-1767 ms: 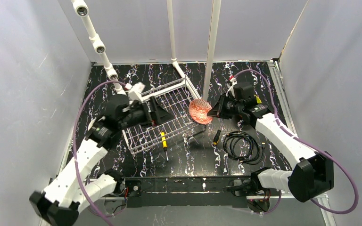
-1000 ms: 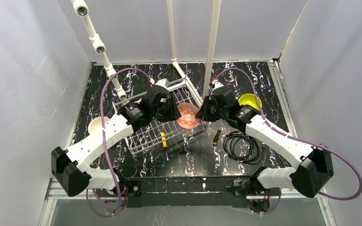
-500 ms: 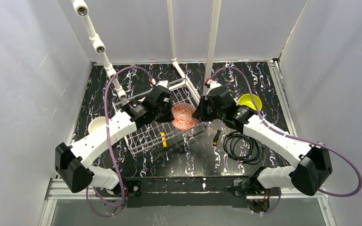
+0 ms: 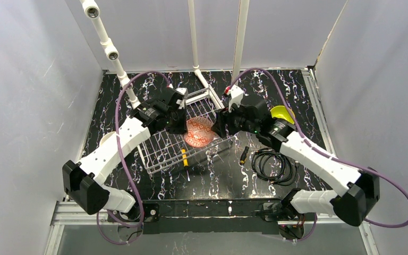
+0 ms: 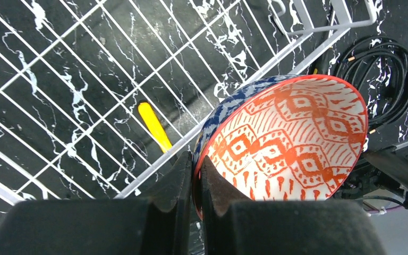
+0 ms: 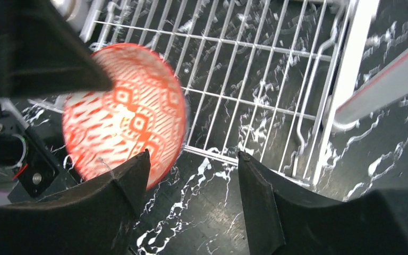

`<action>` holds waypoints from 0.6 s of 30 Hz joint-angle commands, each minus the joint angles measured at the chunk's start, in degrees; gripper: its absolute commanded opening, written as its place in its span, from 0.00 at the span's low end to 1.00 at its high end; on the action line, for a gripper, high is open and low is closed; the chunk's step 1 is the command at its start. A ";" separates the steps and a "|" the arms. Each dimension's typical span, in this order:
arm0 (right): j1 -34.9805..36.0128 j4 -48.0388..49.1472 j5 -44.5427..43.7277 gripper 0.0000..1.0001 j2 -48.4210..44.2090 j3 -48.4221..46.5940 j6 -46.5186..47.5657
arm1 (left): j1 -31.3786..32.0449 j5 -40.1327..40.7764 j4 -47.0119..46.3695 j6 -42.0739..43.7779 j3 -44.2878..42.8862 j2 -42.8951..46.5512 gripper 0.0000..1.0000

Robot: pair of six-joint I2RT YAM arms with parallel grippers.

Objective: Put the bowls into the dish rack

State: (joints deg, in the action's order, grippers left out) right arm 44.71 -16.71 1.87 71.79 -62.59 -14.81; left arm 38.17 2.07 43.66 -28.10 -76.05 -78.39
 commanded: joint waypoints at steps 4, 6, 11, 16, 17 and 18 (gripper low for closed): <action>1.90 10.22 20.40 0.69 -9.73 2.70 19.44 | -3.44 -9.07 5.40 7.32 -6.91 -3.09 0.00; 5.33 11.49 20.98 0.70 -10.64 4.08 25.47 | -3.62 -11.77 7.24 9.53 -8.47 -4.47 0.00; 10.07 5.63 20.49 0.70 -6.12 0.57 36.45 | -3.71 -17.99 11.81 16.82 -11.15 -7.11 0.00; 11.86 -2.29 20.18 0.69 -1.67 -2.71 42.96 | -4.62 -19.05 14.27 20.10 -13.12 -9.16 0.00; 11.89 -1.73 20.45 0.69 -1.72 -2.22 43.16 | -4.75 -19.51 14.46 20.68 -13.30 -9.21 0.00; 11.97 -1.03 20.85 0.69 -1.80 -1.63 43.15 | -4.89 -20.00 14.75 21.49 -13.37 -9.31 0.00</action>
State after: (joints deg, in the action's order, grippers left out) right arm 56.05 -15.86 21.19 70.72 -62.28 22.41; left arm 34.28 -13.32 55.18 -10.98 -86.41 -88.31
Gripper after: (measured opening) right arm 0.688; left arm 0.054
